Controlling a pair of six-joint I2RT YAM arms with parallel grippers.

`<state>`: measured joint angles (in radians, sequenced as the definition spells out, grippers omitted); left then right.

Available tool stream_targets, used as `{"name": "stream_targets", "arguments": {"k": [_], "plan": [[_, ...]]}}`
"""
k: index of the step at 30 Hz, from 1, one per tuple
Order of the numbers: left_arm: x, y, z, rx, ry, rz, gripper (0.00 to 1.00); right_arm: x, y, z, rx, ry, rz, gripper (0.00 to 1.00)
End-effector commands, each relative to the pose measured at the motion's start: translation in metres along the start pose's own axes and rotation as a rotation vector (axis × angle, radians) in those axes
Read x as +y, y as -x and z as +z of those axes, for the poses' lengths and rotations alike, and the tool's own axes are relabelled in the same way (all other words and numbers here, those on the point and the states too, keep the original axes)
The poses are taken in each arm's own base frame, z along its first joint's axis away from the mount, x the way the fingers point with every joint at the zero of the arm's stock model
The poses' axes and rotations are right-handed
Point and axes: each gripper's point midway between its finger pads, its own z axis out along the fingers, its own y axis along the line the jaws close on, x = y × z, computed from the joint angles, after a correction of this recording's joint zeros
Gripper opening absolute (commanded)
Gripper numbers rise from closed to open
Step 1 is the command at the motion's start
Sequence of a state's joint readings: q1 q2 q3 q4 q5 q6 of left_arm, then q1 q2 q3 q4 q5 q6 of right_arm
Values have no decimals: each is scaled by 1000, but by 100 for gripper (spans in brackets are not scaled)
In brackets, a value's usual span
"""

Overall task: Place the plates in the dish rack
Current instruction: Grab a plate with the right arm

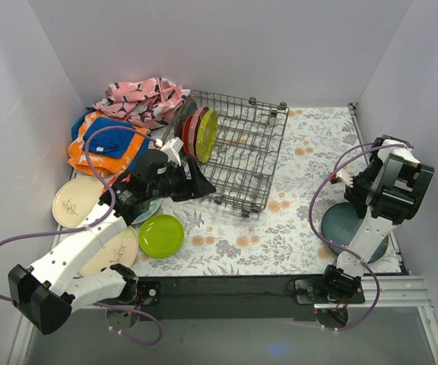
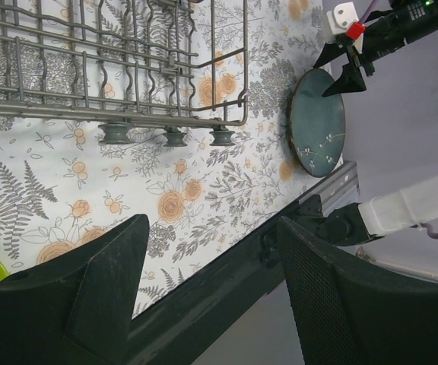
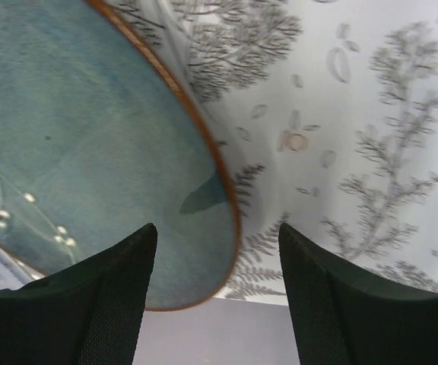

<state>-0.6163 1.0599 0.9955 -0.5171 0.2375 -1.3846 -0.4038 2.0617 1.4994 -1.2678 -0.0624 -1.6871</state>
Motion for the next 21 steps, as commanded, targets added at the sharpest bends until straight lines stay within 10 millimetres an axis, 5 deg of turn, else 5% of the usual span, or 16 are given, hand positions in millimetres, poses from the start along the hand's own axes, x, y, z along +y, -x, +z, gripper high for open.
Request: {"name": "stream_targets", "arguments": {"k": [1,10,16,17,21], "plan": [[-10,0,-3,-1,-61,-1,66,35,4,27,-46,150,8,69],[-13,-8,1,22,-104,-20,66,34,21,42,-147,186,100,49],[-13,-17,1,37,-144,-39,66,27,38,44,-239,179,134,18],[-13,-20,2,44,-149,-48,66,27,40,43,-252,177,135,6],[-14,-27,2,59,-182,-61,66,28,55,37,-327,151,130,1]]}}
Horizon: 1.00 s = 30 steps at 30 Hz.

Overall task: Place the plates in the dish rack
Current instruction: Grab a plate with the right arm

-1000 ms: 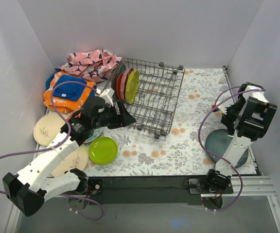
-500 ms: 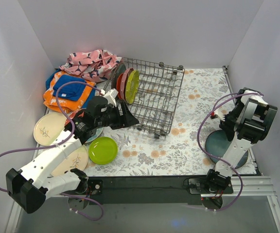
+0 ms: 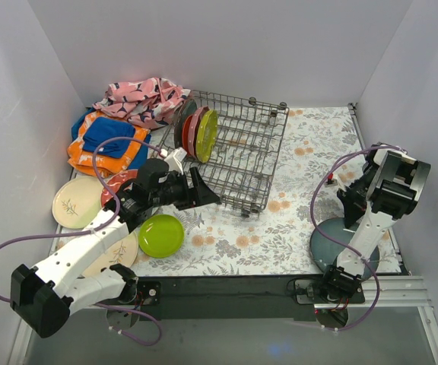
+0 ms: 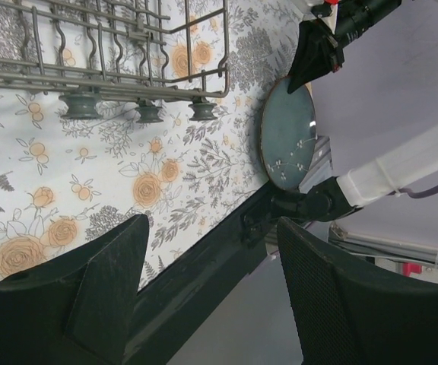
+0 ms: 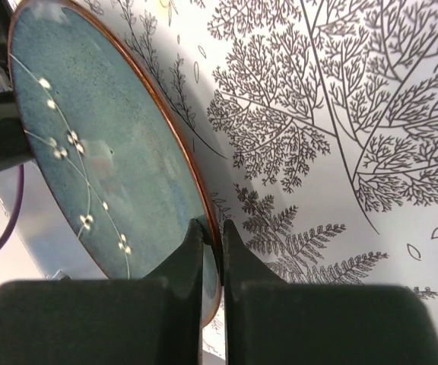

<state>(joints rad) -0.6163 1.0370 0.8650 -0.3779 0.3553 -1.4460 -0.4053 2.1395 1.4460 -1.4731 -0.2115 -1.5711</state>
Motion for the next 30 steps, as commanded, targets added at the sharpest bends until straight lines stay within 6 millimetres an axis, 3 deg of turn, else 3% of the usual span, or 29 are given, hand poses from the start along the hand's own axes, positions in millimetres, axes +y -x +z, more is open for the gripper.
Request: {"name": "stream_targets", "arguments": {"k": [1,16,24,30], "plan": [[-15,-3,-5,2,-92,-5,66,-35,37,-1,-193,-161,-98,1],[-13,-24,7,80,-173,-45,66,-19,119,-26,-467,-202,-143,1],[-5,-40,10,126,-190,-87,66,13,156,0,-550,-67,-116,1],[4,-56,15,172,-193,-121,66,43,170,20,-597,27,-89,1]]}}
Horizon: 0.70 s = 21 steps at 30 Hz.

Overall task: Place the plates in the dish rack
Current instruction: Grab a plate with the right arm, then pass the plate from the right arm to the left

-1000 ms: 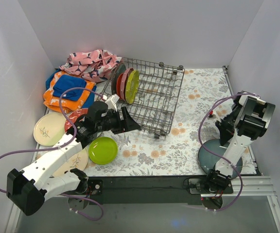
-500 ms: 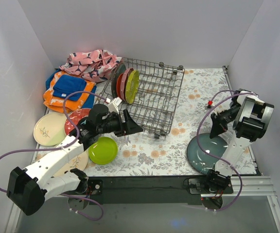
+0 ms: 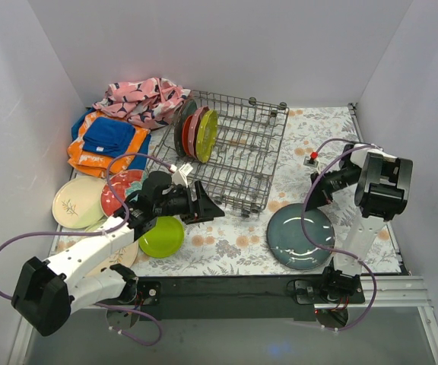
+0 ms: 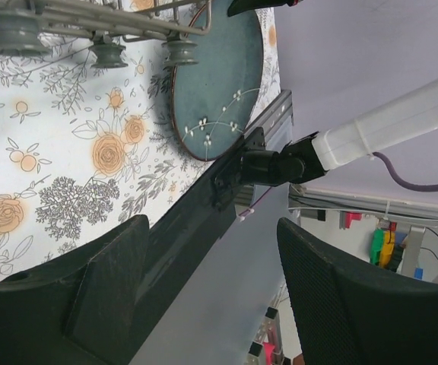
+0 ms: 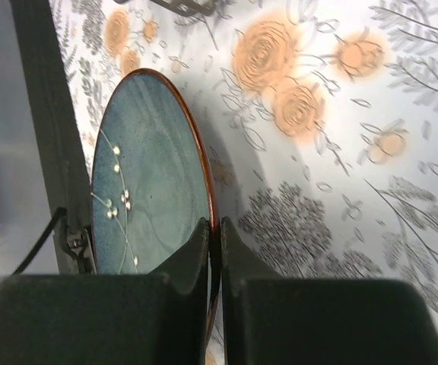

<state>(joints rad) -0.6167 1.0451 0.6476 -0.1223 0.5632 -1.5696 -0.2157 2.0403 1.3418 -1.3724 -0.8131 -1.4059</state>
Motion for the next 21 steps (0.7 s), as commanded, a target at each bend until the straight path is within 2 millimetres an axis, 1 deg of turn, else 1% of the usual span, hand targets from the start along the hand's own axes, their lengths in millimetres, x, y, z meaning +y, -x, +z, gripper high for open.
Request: {"name": "stream_targets", "arguments": {"k": [1,2,4,5,6,11,12,14,15,16,18,19,20,21], "plan": [[-1,-9,3,37,-36,-18,66,15,25,12,-109,5,-68,1],[2,-13,5,50,-32,-24,66,19,22,16,-112,16,-58,1],[5,-16,7,58,-34,-33,66,27,26,19,-128,25,-62,1],[9,-21,10,75,-27,-44,66,32,25,21,-131,32,-52,1],[8,-21,12,78,-35,-46,67,35,27,23,-138,39,-52,1],[15,-37,25,124,-31,-60,67,45,31,28,-164,56,-29,1],[20,-41,30,136,-20,-66,66,48,31,31,-166,64,-21,1],[24,-48,35,155,-10,-66,66,50,29,35,-164,66,-16,1],[24,-48,38,153,-14,-59,66,52,30,38,-159,69,-20,1],[28,-53,42,167,-1,-63,66,55,28,41,-156,74,-2,1],[27,-58,47,182,-8,-52,66,56,28,44,-149,66,-17,1],[32,-61,51,192,4,-54,66,58,26,46,-148,70,1,1],[32,-66,53,205,1,-37,66,59,27,46,-149,68,-4,1],[31,-67,56,204,-8,-23,66,61,27,48,-149,75,-1,1]]}}
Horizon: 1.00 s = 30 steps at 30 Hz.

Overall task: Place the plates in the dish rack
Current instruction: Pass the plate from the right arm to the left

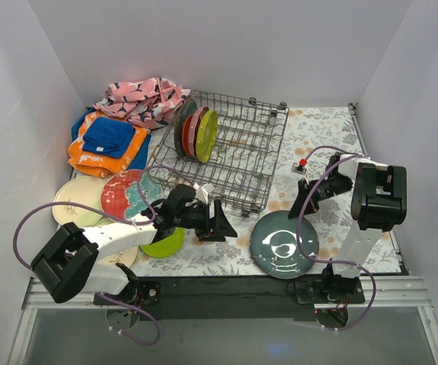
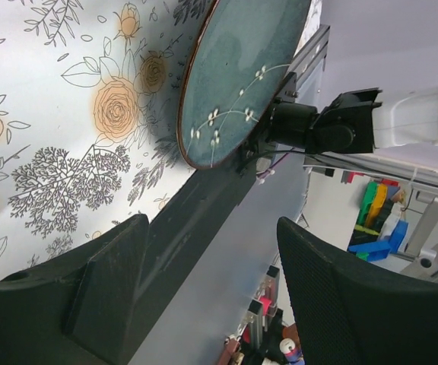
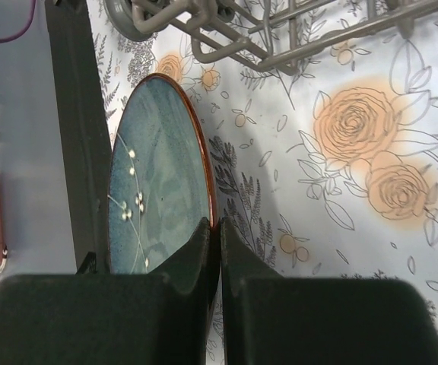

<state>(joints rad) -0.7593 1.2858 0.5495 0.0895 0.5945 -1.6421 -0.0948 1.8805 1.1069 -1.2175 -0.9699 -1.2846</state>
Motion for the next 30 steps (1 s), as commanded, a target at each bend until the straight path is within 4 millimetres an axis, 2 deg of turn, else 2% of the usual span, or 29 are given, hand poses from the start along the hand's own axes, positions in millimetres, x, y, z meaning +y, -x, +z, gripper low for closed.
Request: {"name": "stream_targets", "arguments": {"k": [1,5,10,23,30], "plan": [[-5,-4,12,-2,-33,72,66,15,16,5,-66,17,7,1],[6,-10,24,26,-16,97,66,19,18,7,-53,17,4,1],[7,-14,34,45,-35,118,66,25,23,12,-47,33,3,1],[25,-19,57,76,-5,141,65,55,33,31,-29,103,-11,1],[23,-20,71,85,-27,185,61,62,41,34,-43,121,-19,1]]}}
